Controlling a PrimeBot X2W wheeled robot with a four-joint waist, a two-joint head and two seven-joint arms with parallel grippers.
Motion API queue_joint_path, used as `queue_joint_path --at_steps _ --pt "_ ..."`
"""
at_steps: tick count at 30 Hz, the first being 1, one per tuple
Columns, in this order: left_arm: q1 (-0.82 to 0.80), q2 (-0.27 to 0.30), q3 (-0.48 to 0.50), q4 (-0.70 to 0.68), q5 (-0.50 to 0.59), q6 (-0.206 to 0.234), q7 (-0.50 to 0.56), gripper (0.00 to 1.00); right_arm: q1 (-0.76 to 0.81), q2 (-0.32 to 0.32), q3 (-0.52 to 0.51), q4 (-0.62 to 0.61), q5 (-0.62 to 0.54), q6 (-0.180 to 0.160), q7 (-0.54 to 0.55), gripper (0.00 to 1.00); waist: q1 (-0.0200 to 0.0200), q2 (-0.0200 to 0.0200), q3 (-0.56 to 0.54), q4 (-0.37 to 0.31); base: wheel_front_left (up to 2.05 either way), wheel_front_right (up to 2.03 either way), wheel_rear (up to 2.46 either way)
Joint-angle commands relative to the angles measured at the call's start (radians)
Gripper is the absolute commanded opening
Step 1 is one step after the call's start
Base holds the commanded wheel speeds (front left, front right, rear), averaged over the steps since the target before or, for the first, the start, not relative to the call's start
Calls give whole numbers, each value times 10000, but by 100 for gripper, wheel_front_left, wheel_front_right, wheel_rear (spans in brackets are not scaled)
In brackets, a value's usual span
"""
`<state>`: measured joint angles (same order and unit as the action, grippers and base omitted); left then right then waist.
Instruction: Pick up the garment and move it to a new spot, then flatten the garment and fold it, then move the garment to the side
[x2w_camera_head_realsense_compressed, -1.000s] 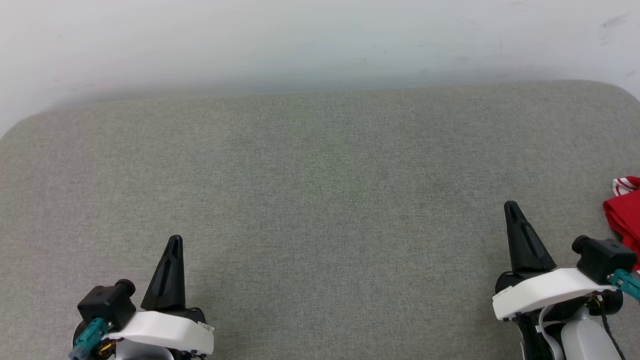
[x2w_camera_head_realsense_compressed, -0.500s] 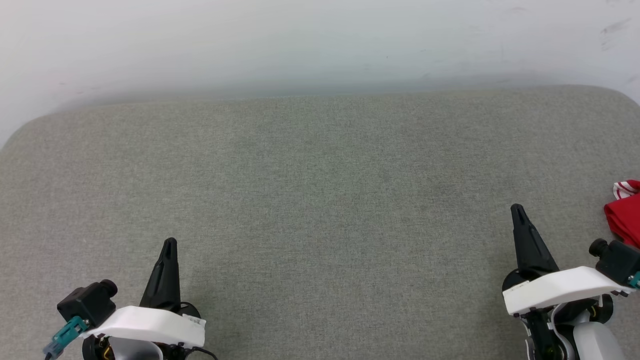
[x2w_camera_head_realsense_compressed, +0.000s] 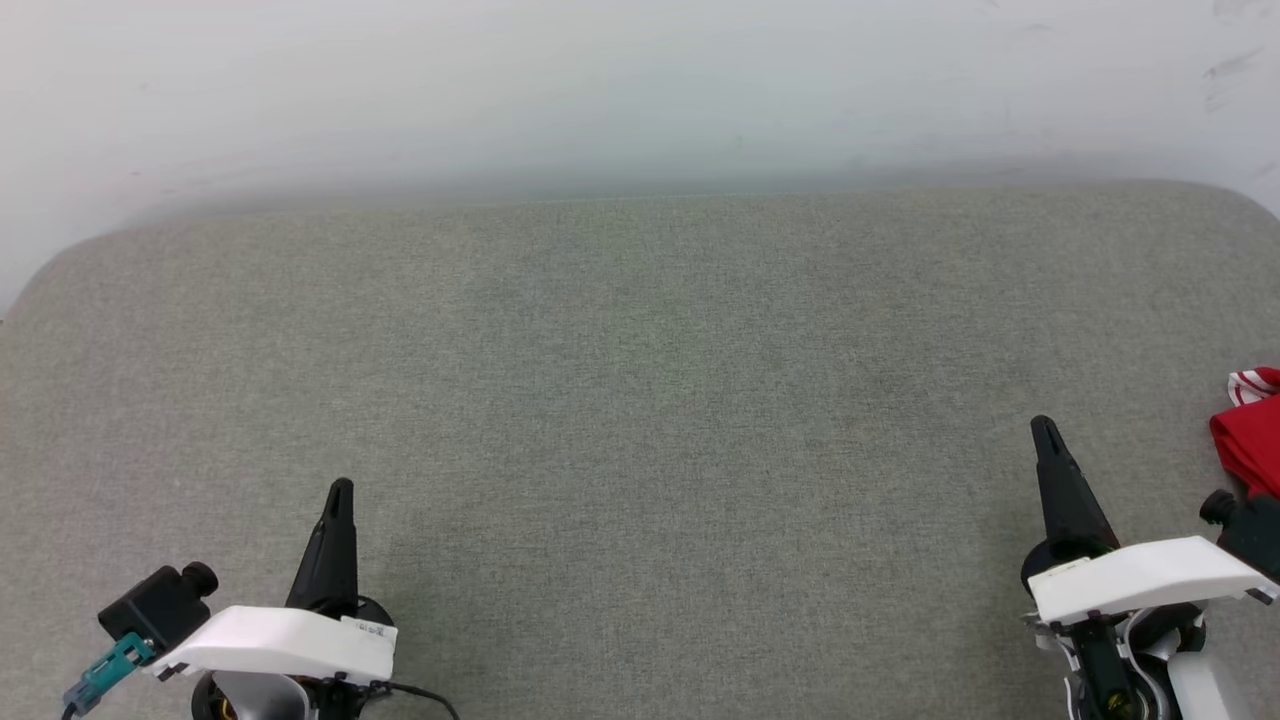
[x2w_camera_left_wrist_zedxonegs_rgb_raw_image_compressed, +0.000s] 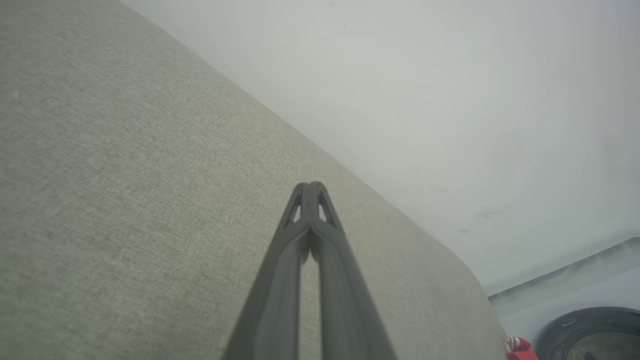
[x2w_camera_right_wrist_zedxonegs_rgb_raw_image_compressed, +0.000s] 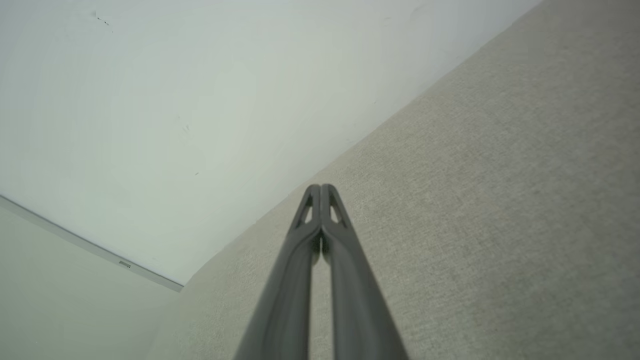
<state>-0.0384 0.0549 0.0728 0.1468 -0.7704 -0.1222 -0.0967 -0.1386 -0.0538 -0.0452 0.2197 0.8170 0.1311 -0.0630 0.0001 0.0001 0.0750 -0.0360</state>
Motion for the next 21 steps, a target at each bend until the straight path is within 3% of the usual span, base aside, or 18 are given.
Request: queue_joint_path --at_steps 1,21 --pt "-249 13 49 -74 -275 -34 84 0 1 -46 -34 -98 272 -1 50 0 0 -1 -8 4 0 0 0" --pt "-425 -5 172 248 -2780 -59 713 0 109 -46 -217 2 2661 -2 560 0 -1 -1 -175 88 0 0 0"
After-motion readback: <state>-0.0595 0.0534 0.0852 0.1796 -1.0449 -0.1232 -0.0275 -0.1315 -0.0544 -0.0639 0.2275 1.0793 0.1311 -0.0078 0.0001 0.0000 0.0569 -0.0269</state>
